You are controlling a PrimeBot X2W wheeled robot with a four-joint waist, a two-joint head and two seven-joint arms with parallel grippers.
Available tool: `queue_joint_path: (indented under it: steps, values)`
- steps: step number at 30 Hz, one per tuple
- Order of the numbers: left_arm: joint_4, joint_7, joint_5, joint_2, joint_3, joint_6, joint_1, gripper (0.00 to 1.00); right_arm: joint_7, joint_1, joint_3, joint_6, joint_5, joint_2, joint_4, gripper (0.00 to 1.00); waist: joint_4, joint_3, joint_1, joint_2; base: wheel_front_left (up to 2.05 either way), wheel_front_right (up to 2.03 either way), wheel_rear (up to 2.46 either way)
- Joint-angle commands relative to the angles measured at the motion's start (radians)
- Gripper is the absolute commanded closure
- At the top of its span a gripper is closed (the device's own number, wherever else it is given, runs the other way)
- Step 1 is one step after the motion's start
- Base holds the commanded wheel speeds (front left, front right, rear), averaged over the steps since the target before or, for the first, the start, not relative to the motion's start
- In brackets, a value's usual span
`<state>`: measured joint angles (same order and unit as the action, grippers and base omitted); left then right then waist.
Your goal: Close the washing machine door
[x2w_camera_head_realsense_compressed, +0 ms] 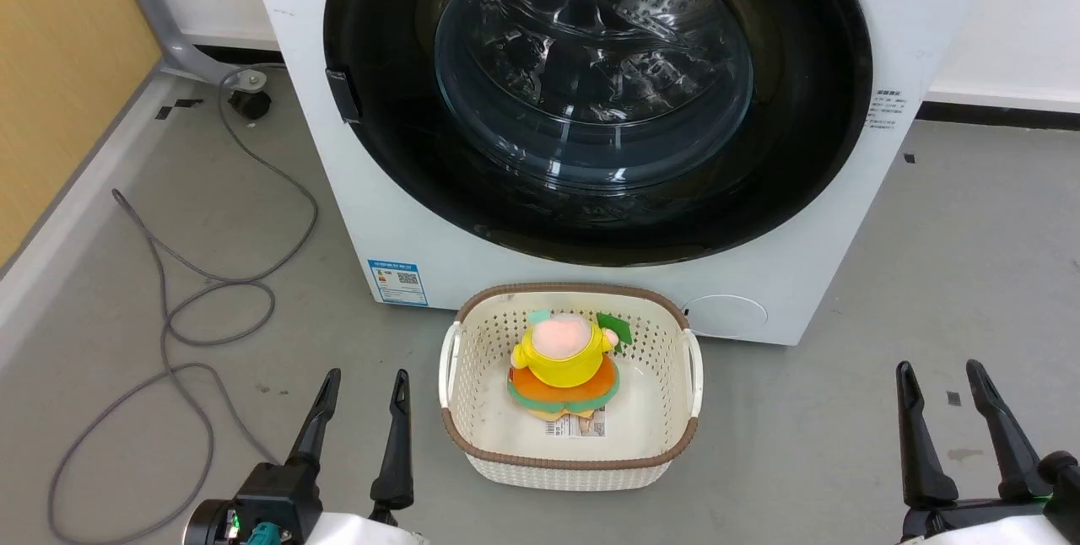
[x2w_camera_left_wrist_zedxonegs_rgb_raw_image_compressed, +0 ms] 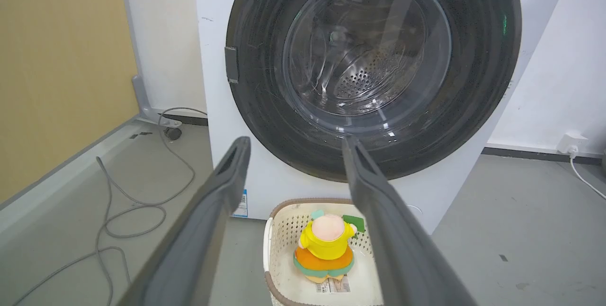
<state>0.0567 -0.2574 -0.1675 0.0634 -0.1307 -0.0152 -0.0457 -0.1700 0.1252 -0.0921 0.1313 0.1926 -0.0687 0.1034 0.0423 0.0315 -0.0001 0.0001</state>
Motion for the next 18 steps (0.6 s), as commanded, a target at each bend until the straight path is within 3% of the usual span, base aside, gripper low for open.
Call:
queue_joint_path:
  steps: [1,5,6,18]
  values:
    - [-0.005,-0.004,0.005,-0.002,0.001,-0.003,-0.012,0.0,-0.006,0.013,0.0,-0.001,-0.008,0.004,0.001,0.0,0.0,0.0,0.0001,-0.0001,0.0,0.0,0.0]
    - [-0.01,-0.004,0.007,-0.003,0.001,-0.001,-0.011,0.0,-0.009,0.011,0.0,-0.001,-0.008,0.004,0.001,0.0,0.0,0.001,0.0001,-0.0001,0.0,0.0,0.0]
    - [-0.007,0.0,0.0,-0.003,0.001,0.0,0.0,1.0,-0.003,-0.001,0.001,0.0,0.0,0.0,0.0,1.0,0.0,0.001,0.0001,-0.0001,0.0,0.0,0.0]
    - [-0.009,0.021,0.011,-0.004,0.009,0.001,0.003,1.0,0.01,-0.01,0.007,0.0,-0.014,0.002,-0.008,1.0,-0.003,-0.001,0.0001,-0.0001,0.0,0.0,0.0]
